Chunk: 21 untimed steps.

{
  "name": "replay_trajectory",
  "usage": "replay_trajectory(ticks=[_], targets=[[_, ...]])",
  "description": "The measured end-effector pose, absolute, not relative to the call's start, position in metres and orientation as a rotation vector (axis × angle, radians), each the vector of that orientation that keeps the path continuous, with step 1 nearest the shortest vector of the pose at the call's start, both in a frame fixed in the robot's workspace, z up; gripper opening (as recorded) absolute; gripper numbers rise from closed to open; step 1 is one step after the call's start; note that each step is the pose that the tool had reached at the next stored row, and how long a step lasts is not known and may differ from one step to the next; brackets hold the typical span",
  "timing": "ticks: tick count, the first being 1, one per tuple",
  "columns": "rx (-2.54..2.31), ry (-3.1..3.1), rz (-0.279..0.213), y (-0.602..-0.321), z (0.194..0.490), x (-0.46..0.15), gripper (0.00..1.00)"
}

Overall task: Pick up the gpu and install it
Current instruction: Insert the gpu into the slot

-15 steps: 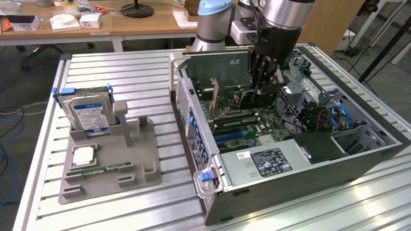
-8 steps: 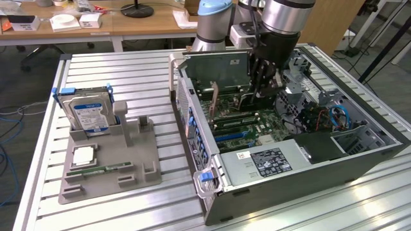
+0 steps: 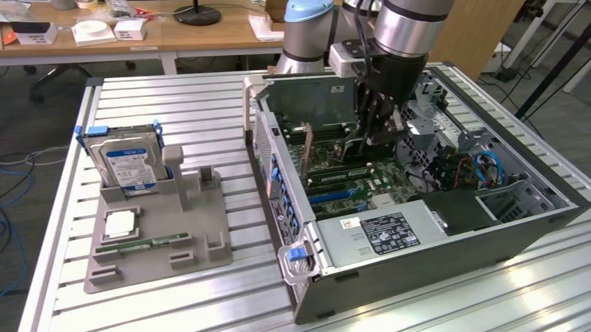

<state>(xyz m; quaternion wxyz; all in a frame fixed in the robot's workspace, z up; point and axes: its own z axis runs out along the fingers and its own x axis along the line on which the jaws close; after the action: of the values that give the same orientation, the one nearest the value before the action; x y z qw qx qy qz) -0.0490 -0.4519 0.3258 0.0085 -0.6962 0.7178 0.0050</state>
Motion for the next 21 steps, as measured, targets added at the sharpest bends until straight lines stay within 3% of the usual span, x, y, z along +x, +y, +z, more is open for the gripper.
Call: replay_trajectory(ticks=[21], targets=[[-2.176, 2.243, 0.015, -0.461, 0.308, -0.052, 0.26]])
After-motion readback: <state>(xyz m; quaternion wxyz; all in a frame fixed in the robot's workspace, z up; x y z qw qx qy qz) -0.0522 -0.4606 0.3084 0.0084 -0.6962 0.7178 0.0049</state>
